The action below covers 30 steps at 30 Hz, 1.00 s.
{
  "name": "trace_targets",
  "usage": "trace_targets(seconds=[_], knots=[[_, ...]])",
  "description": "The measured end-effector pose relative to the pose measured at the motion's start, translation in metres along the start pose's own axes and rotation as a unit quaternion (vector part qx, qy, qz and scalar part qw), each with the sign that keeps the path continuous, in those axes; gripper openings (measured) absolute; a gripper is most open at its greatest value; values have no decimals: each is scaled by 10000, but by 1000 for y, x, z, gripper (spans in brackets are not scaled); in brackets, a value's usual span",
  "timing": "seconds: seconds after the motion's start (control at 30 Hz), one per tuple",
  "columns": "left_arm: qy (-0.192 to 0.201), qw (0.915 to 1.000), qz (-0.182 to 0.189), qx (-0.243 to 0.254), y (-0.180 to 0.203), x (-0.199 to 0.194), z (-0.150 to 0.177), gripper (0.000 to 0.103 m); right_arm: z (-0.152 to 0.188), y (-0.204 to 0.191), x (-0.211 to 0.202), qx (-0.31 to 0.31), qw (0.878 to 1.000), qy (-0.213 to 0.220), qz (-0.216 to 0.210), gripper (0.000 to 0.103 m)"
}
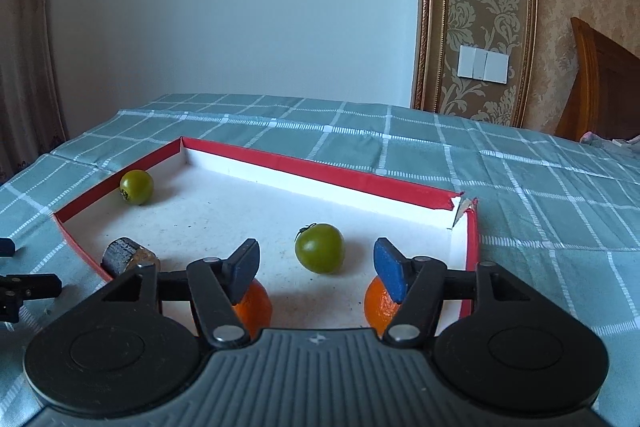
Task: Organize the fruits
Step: 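Withdraw the right gripper from the tray, then grasp the brown round fruit beside the tray with the left gripper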
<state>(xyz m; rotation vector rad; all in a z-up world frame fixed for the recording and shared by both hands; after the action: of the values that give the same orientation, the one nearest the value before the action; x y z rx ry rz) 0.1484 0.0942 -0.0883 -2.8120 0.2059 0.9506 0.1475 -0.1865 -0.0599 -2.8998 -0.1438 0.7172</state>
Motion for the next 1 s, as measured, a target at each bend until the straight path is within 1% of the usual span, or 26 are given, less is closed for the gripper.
trace_targets(seconds=[0.13, 0.3, 0.37, 0.43, 0.53, 0.63, 0.67, 0.7, 0.8, 0.87, 1.0], knots=[[-21, 10000, -29, 40, 0, 1, 0, 103, 7, 10, -22, 89, 9998, 167, 25, 63], [13, 10000, -27, -52, -3, -2, 2, 103, 14, 19, -33, 221, 9995, 228, 14, 66], [90, 9998, 37, -147, -3, -11, 6, 103, 16, 20, -38, 241, 9993, 269, 18, 66], [197, 9994, 186, -211, 2, -25, 12, 103, 19, 23, -41, 265, 9993, 275, 25, 66], [412, 9985, 330, -153, 15, -49, 18, 103, 22, 29, -47, 379, 9989, 266, -1, 66], [522, 9984, 203, 45, 31, -65, 20, 103, 22, 34, -52, 423, 9985, 353, 65, 66], [566, 9981, 212, 136, 38, -68, 20, 103, 22, 35, -53, 402, 9984, 382, 107, 66], [578, 9978, 243, 234, 48, -71, 20, 103, 23, 35, -54, 381, 9984, 401, 135, 66], [545, 9975, 155, 433, 66, -72, 20, 103, 28, 38, -58, 293, 9983, 450, 236, 66], [572, 9970, 173, 482, 73, -74, 19, 103, 31, 39, -58, 272, 9985, 398, 261, 66], [639, 9963, 319, 474, 85, -79, 17, 103, 31, 40, -63, 284, 9982, 463, 246, 66]])
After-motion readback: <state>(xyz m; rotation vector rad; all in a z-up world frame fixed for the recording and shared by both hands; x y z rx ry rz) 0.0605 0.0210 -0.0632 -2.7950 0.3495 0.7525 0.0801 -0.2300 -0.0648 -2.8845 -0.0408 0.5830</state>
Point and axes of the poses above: each gripper's, at about its wrist camera, not at the fingertips, and x roughly the way its jaws point, y to its right, z to its underside, the point moved 9 cm from there along x, roughly the way its jaws point, and after that the axes turned 10 degrees about x, right-handed, at the moved point
